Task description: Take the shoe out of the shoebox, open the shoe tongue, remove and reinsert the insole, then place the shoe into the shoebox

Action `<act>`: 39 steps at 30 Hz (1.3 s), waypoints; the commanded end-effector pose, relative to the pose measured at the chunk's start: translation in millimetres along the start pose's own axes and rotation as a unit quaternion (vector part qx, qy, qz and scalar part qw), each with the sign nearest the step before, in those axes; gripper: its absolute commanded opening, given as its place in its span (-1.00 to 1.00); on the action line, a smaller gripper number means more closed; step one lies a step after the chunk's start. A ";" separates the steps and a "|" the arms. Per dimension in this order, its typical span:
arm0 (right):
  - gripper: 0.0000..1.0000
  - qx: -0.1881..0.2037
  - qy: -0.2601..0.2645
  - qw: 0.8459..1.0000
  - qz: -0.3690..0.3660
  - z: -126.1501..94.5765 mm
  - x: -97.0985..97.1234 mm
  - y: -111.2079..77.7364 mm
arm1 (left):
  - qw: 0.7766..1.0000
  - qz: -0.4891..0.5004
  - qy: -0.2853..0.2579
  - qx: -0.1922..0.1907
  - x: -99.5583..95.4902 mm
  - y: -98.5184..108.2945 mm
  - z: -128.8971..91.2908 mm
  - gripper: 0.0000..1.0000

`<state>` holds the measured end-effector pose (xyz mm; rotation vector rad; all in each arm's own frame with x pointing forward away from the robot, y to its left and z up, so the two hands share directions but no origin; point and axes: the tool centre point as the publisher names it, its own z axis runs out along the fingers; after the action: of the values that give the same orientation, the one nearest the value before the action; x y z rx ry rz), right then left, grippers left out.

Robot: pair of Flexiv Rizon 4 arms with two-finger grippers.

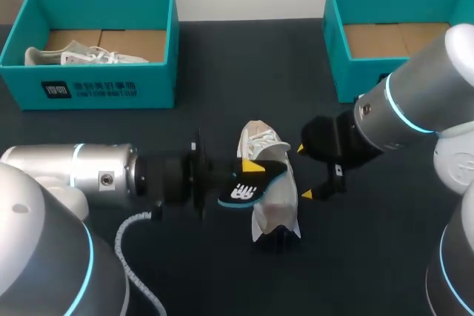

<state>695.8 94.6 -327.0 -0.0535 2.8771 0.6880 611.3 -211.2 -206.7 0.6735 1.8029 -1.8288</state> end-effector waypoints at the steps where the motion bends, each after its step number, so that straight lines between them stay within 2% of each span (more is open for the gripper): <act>1: 1.00 0.000 -0.002 1.000 0.000 0.7 1.6 0.2 | 1.000 -0.004 0.000 0.008 14.6 6.9 5.5 -1.00; 7: 1.00 0.000 -0.002 1.000 0.000 0.7 1.6 0.2 | 1.000 -0.012 0.000 0.011 22.3 23.0 15.2 -1.00; 12: 1.00 0.000 -0.002 1.000 0.000 0.7 1.6 0.2 | 0.999 -0.021 -0.001 0.030 25.7 34.6 22.5 -1.00; 19: 1.00 0.000 -0.002 1.000 0.000 0.7 1.6 0.2 | 0.999 -0.027 -0.001 0.026 32.1 59.5 27.6 -1.00; 29: 1.00 0.000 -0.002 1.000 0.000 0.7 1.6 0.2 | 0.999 -0.041 0.001 0.036 33.9 68.7 36.1 -1.00; 39: 1.00 0.000 -0.002 1.000 0.000 0.7 1.6 0.2 | 0.998 -0.053 0.012 0.019 44.0 82.7 32.0 -1.00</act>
<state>695.4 94.4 -326.9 -0.0536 2.8766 0.6865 631.5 -244.2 -295.4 0.6296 1.8504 -1.9390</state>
